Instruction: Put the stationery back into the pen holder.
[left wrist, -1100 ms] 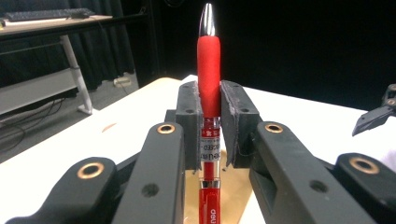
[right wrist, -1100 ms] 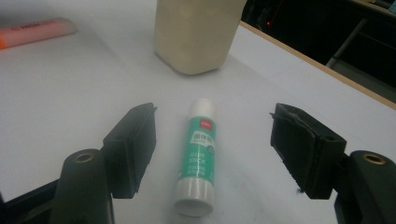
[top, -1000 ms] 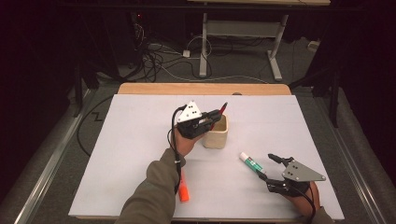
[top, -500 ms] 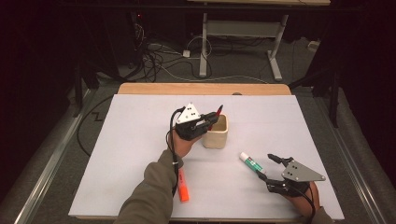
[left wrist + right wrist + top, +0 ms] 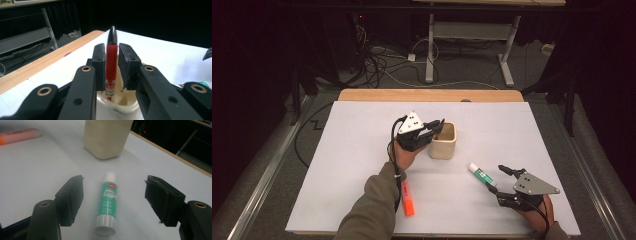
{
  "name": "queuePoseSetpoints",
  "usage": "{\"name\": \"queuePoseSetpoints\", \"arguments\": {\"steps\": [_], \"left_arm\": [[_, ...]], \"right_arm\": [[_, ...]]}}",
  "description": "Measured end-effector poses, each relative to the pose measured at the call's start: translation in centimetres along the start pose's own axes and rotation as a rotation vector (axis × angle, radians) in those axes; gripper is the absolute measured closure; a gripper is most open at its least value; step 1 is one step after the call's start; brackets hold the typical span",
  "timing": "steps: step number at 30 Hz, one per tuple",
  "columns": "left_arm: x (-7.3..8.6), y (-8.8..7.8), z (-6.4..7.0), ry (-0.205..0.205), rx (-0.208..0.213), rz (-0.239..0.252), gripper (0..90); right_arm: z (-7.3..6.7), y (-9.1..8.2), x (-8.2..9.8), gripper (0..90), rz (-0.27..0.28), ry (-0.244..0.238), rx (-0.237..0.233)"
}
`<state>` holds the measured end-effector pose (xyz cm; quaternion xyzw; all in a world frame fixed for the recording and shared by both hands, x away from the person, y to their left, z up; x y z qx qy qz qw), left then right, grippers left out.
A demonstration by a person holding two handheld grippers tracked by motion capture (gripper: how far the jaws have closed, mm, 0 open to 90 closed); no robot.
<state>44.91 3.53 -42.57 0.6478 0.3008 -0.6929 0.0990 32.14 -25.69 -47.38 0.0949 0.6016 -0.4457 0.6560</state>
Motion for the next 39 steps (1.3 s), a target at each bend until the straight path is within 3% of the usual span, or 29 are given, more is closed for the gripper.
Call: {"name": "queuePoseSetpoints", "arguments": {"steps": [7, 18, 26, 39], "left_arm": [[-0.2, -0.4, 0.1, 0.02, -0.014, -0.003, 74.3], [-0.1, -1.7, 0.3, 0.097, -0.035, -0.057, 71.4], [0.3, -3.3, 0.4, 0.152, -0.094, -0.099, 69.3], [2.0, -6.2, 0.8, 0.218, -0.144, -0.163, 57.7]], "right_arm": [[0.0, 0.0, 0.0, 31.3, -0.001, -0.001, -0.001], [0.0, 0.0, 0.0, 31.4, 0.001, 0.0, 0.0], [-0.1, 0.1, 0.0, 31.4, -0.002, -0.001, -0.001], [-0.2, 0.1, 0.0, 31.3, -0.005, -0.002, 0.0]]}}
Point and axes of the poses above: each handheld gripper's, and its own axes: y roughly forward along the jaws, x roughly out of its underside, z roughly to its right, the point moved 4 cm from there along y, roughly forward along the jaws
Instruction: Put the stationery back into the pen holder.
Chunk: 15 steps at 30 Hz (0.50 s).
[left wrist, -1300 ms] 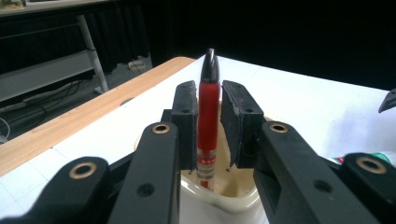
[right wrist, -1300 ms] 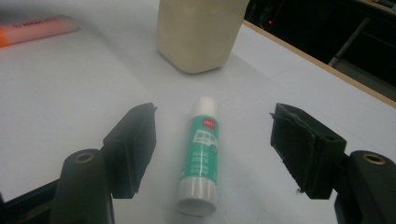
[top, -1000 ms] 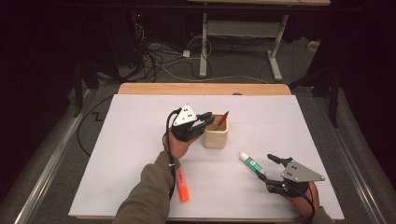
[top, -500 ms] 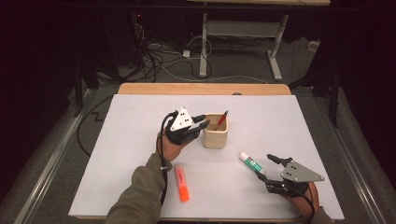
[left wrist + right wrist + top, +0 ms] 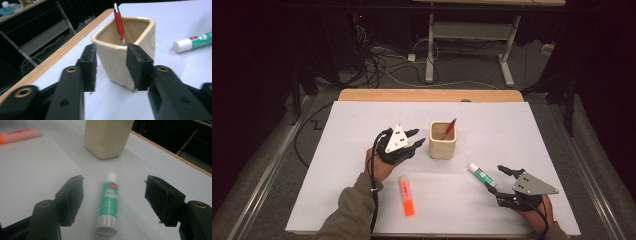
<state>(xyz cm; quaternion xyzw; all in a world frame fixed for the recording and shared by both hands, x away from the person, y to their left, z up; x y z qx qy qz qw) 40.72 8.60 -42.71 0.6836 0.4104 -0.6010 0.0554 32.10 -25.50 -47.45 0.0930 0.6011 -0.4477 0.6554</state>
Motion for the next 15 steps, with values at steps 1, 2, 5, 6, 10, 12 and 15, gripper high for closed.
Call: {"name": "queuePoseSetpoints", "arguments": {"steps": [1, 2, 5, 6, 10, 12, 15], "left_arm": [[0.2, -0.2, 0.0, 0.006, -0.002, -0.008, 55.9], [0.3, -0.4, 0.0, 0.008, -0.007, -0.011, 53.7], [0.9, -0.9, 0.1, 0.007, -0.019, -0.032, 46.5], [1.1, -1.2, 0.1, 0.012, -0.025, -0.039, 44.6], [2.1, -2.1, 0.4, 0.034, -0.027, -0.061, 38.3], [2.6, -2.6, 0.5, 0.046, -0.038, -0.08, 35.3], [3.4, -3.3, 0.7, 0.066, -0.053, -0.113, 33.0]], "right_arm": [[0.0, 0.0, 0.0, 31.3, -0.001, 0.0, 0.0], [0.0, 0.0, 0.0, 31.3, -0.002, 0.0, 0.0], [0.0, 0.0, 0.0, 31.4, -0.001, -0.001, -0.001], [0.0, 0.0, 0.0, 31.3, -0.001, 0.001, 0.0], [0.0, 0.0, 0.0, 31.3, -0.001, 0.002, 0.0], [0.0, 0.0, 0.0, 31.4, -0.002, 0.001, 0.0], [0.0, 0.1, 0.0, 31.4, -0.005, 0.0, -0.001]]}}
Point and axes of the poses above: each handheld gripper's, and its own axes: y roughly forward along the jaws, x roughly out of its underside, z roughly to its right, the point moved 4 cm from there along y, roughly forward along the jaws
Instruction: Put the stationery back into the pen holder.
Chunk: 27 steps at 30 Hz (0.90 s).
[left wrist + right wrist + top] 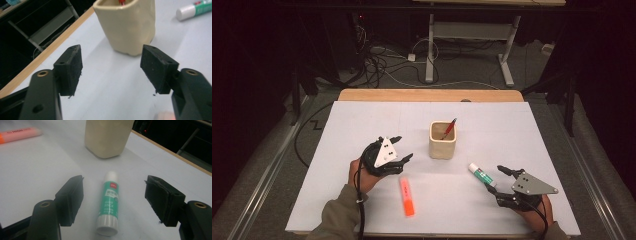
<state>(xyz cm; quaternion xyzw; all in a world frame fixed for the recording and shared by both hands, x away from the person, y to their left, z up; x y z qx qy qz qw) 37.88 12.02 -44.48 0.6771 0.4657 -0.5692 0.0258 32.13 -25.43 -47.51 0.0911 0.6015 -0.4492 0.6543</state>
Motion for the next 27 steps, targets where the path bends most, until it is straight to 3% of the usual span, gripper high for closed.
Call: {"name": "queuePoseSetpoints", "arguments": {"steps": [2, 9, 12, 19, 27], "left_arm": [[0.5, -0.5, 0.2, 0.002, -0.029, -0.005, 28.9], [1.8, -1.8, 0.8, 0.019, -0.041, -0.019, 27.1], [2.3, -2.3, 0.8, -0.005, -0.039, -0.008, 26.7], [4.1, -2.9, 1.4, -0.008, -0.038, -0.031, 23.8], [6.5, -3.6, 1.8, -0.049, -0.027, -0.053, 22.0]], "right_arm": [[0.0, 0.0, 0.0, 31.4, -0.001, 0.001, -0.001], [-0.2, 0.2, 0.0, 31.4, -0.004, 0.0, -0.004], [-0.2, 0.1, 0.0, 31.4, -0.004, 0.001, -0.004], [-0.1, 0.1, 0.0, 31.4, -0.006, 0.003, -0.004], [-0.1, 0.2, 0.1, 31.4, -0.019, 0.006, -0.013]]}}
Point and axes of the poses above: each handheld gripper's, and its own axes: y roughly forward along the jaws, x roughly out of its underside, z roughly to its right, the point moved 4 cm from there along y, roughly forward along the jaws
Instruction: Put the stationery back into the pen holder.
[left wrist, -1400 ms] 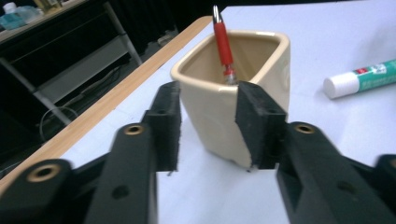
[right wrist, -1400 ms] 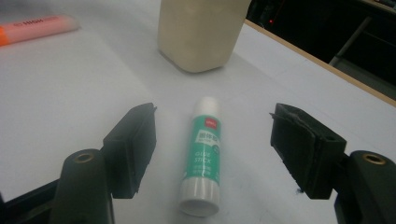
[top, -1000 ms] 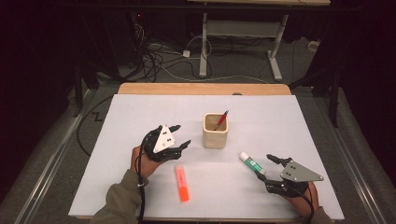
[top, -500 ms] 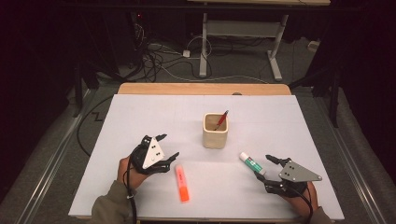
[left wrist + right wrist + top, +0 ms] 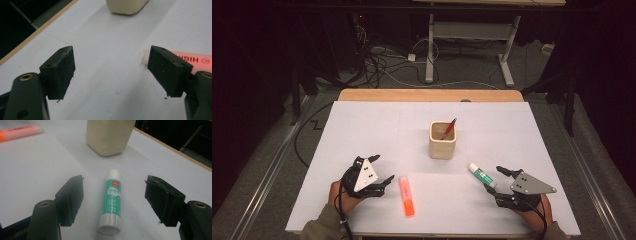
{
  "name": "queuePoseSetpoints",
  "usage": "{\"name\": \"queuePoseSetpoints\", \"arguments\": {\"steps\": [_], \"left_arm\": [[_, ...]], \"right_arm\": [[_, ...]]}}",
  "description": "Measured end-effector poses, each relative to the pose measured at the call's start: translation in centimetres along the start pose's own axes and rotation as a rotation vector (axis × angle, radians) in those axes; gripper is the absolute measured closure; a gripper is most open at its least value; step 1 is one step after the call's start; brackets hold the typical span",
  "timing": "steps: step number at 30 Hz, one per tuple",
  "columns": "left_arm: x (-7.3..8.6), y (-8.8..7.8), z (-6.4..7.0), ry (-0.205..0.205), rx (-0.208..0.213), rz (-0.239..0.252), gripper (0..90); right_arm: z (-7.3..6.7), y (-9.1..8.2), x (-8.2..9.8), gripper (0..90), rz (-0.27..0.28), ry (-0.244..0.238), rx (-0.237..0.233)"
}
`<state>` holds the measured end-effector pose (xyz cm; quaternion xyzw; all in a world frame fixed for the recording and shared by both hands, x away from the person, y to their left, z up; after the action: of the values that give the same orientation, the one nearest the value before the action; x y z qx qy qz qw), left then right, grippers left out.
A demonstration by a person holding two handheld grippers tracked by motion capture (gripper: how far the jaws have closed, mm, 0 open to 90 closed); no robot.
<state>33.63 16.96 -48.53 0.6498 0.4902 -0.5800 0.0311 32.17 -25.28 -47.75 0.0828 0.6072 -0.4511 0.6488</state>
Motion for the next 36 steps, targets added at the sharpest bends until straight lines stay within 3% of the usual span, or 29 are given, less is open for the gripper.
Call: {"name": "queuePoseSetpoints", "arguments": {"steps": [5, 9, 12, 19, 25, 31, 36], "left_arm": [[1.3, -0.9, 0.1, -0.038, -0.001, -0.004, 21.9], [2.3, -1.4, 0.5, -0.043, 0.001, -0.02, 22.1], [2.7, -1.9, 0.7, -0.049, 0.006, -0.024, 22.0], [3.0, -2.9, 0.9, -0.048, 0.002, -0.007, 22.2], [2.9, -3.1, 0.9, -0.042, 0.003, -0.005, 22.3], [2.7, -3.2, 0.9, -0.04, 0.007, 0.005, 22.3], [2.7, -3.0, 1.1, -0.034, 0.017, -0.005, 22.3]], "right_arm": [[0.0, 0.4, 0.1, 31.6, -0.038, 0.024, -0.035], [0.3, 0.9, 0.0, 31.7, -0.103, 0.059, -0.073], [0.6, 1.3, -0.5, 33.1, -0.153, 0.079, -0.074], [1.2, 4.1, -1.6, 38.2, -0.334, 0.144, -0.121], [1.9, 6.7, -2.8, 41.2, -0.489, 0.12, -0.126], [2.3, 8.4, -2.9, 48.8, -0.617, 0.103, -0.185], [2.4, 9.3, -3.5, 56.8, -0.676, 0.099, -0.215]]}}
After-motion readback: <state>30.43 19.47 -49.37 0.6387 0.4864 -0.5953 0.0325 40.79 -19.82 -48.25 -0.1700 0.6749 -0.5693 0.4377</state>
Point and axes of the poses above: each handheld gripper's, and its own axes: y roughly forward along the jaws, x roughly out of its underside, z roughly to its right, the point moved 4 cm from there along y, roughly forward along the jaws
